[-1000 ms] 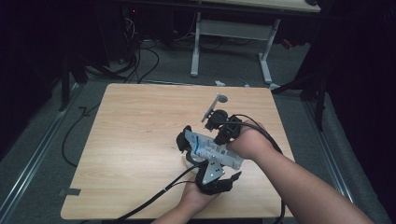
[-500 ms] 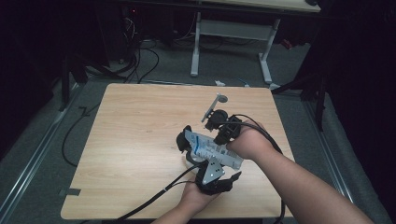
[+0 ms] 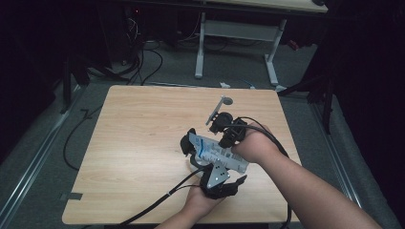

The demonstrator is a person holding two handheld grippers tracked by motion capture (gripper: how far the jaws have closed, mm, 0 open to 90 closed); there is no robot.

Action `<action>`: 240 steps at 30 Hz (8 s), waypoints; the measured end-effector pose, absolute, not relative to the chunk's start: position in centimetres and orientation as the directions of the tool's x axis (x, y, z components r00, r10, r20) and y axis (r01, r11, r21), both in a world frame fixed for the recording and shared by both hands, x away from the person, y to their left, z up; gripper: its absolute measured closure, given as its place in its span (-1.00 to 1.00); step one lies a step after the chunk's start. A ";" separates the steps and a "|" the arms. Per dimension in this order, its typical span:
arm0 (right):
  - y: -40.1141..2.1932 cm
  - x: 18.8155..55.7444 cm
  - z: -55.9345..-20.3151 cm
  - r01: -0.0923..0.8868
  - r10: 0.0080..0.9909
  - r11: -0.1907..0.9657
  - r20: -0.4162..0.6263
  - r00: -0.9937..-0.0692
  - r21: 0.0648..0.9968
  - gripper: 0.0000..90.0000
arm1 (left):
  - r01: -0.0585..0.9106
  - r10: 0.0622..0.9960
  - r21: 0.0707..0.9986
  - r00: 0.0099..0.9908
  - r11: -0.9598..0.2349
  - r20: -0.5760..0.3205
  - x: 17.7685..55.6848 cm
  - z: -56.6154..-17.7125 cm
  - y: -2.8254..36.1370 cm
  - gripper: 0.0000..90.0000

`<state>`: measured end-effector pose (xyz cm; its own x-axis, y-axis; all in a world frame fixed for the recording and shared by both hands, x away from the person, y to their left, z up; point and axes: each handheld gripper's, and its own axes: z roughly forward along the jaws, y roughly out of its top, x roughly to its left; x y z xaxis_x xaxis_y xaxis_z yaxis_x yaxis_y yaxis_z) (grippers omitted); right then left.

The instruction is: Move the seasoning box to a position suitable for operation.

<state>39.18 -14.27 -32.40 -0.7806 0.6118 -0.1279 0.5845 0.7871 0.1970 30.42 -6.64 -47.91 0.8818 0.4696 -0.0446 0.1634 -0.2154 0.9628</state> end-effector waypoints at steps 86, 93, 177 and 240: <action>-16.6 37.8 -33.7 0.618 0.645 0.746 -0.038 -0.763 0.247 1.00 | 0.227 0.504 0.943 0.860 -0.242 -0.078 30.3 -50.8 -5.3 0.03; -16.8 37.5 -33.8 0.621 0.648 0.741 -0.026 -0.762 0.256 1.00 | 0.236 0.515 0.938 0.854 -0.254 -0.076 30.3 -51.0 -5.2 0.07; -24.5 38.3 -38.1 0.738 0.774 0.618 -0.045 -0.632 0.272 1.00 | 0.286 0.635 0.920 0.771 -0.268 -0.055 31.5 -51.5 11.8 -0.15; -31.4 33.7 -43.4 0.613 0.877 0.270 0.074 -0.476 0.743 1.00 | 0.320 0.763 0.934 0.640 -0.159 -0.090 33.4 -51.5 20.1 -0.11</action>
